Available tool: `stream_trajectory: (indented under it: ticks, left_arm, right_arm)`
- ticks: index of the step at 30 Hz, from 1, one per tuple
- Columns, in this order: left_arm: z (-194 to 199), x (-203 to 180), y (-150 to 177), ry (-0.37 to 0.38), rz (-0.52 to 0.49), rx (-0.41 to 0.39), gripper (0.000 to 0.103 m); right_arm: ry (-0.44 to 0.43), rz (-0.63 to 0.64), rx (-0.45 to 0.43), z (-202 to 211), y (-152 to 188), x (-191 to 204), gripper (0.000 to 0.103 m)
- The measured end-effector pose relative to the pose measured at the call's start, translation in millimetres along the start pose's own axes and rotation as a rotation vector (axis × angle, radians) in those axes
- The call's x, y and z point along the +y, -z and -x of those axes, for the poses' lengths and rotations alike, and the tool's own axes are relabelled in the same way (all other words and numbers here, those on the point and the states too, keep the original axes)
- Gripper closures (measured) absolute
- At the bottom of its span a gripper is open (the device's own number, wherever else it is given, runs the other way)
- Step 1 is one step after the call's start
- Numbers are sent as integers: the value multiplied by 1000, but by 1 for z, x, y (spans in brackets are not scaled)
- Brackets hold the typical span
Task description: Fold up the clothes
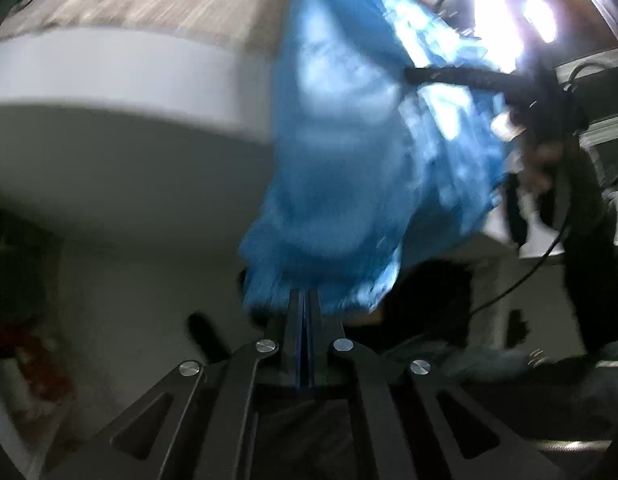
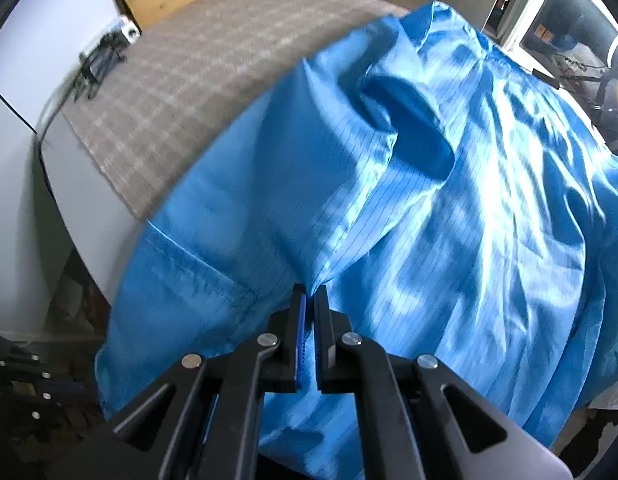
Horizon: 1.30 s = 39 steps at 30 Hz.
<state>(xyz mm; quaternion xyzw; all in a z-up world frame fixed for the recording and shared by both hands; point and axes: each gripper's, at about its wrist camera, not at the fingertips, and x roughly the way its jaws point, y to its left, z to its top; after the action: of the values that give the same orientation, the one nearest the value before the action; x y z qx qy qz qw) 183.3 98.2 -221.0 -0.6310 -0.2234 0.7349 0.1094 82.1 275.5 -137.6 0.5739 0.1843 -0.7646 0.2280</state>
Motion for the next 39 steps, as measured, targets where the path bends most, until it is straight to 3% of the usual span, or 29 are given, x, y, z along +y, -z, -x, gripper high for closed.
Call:
stream_trajectory:
  ticks: [2,4,7,12,15,16,20,25,26,29,31,33,35,36,39]
  left_arm:
    - [-9,19,1,-77,37,18,103]
    - [-10,26,-5,-68,60,-17,101]
    - [-9,24,-21,-53,-9,-92,66]
    - [-22,16,-45,-10,-94,-119,64]
    - [-33,12,-55,34,-118,-90,78]
    - [-39,8,-55,53,-134,-65,101]
    - [-48,-16,-50,123,-162,-8,102]
    - [-1,-2,-21,195,-84,-9,102]
    - [6,7,-17,169,-70,-9,102]
    - [12,43,-9,-2,-34,4,103]
    - [20,53,-16,-64,-12,-17,103]
    - [36,45,-21,-87,-30,-67,103]
    - [53,22,-29,-121,-89,-122,103]
    - [57,9,-33,-132,-113,-142,103]
    - [55,-29,-56,-124,-159,-176,103]
  right_arm:
    - [-3,2,25,-4,-3,-19,100]
    - [-14,-1,38,-9,-1,-17,99]
    - [-11,-1,38,-10,-1,-17,99]
    - [-4,-7,38,-5,-3,-23,99]
    - [-1,-10,30,-2,-2,-24,99]
    - [-3,-14,27,-2,-2,-25,99]
    - [-6,-26,12,1,-1,-30,99]
    - [-15,-64,-20,9,-3,-42,100]
    - [-30,-68,-17,6,-4,-42,99]
    - [-96,-56,28,-8,-4,-35,97]
    - [-123,-17,45,-2,-1,-31,94]
    - [-153,8,17,17,0,-39,90]
    - [-198,-20,-23,42,-7,-65,79]
    - [-210,-39,-48,57,-19,-70,69]
    - [-130,-80,-112,68,-81,-113,67]
